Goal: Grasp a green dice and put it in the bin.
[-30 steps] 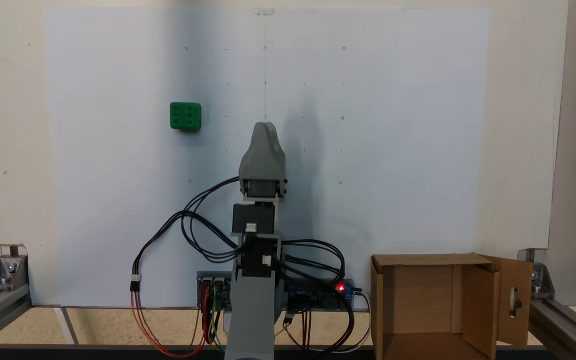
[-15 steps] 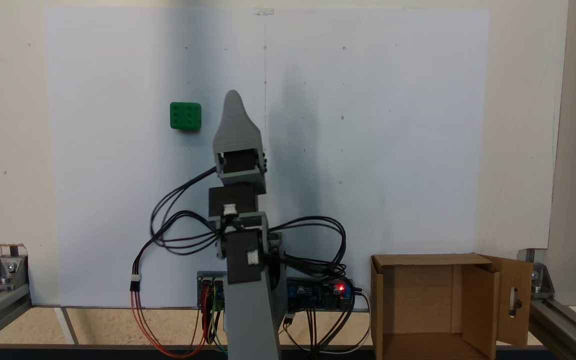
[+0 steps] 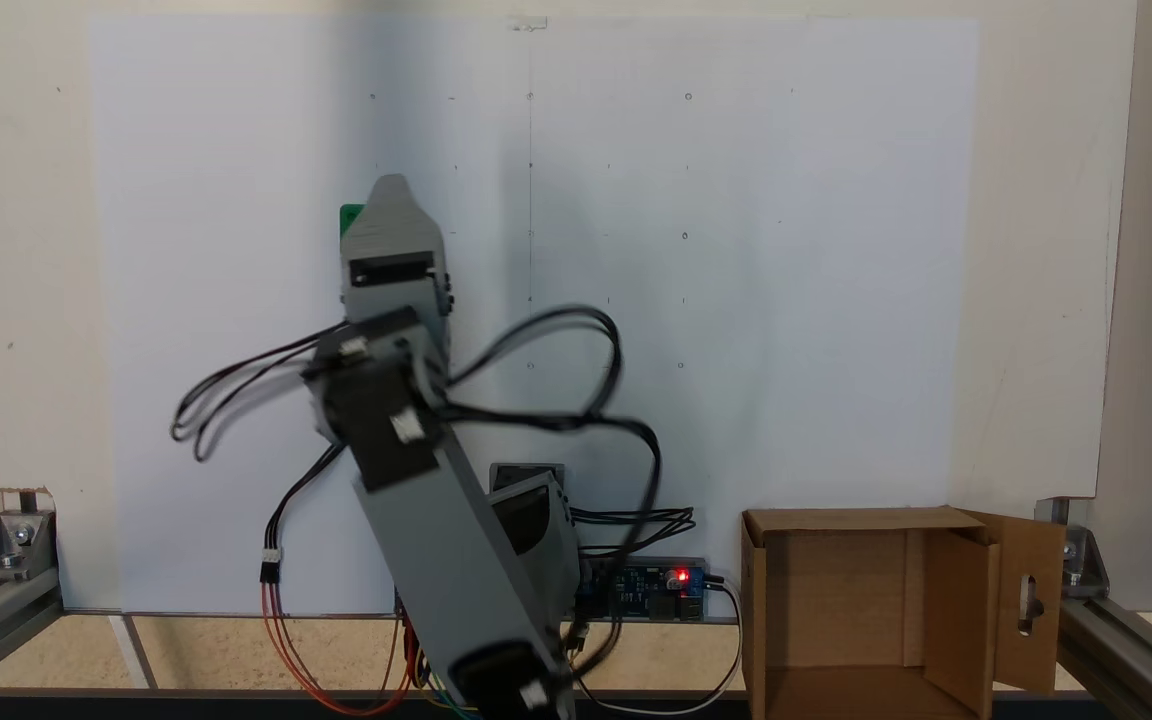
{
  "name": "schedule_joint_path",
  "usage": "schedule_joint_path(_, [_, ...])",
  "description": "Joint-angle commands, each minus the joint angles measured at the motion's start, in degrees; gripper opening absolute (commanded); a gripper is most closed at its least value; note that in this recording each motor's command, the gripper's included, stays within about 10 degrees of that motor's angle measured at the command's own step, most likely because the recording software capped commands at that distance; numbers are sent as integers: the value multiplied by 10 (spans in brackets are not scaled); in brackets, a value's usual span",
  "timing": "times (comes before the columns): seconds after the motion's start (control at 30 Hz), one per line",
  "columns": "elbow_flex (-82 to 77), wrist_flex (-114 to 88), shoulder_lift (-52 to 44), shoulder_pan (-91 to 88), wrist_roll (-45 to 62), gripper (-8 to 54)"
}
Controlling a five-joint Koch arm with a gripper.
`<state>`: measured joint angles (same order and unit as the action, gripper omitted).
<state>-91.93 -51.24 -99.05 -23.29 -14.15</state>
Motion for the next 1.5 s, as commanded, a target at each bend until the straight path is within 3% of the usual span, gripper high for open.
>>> schedule_joint_path(0.0, [67, -41, 36, -27, -31, 426])
schedule_joint_path(0.17, [179, -125, 106, -62, -104, 426])
schedule_joint_path(0.37, [191, -123, 126, -65, -225, 435])
schedule_joint_path(1.47, [192, -77, 249, -94, -229, 434])
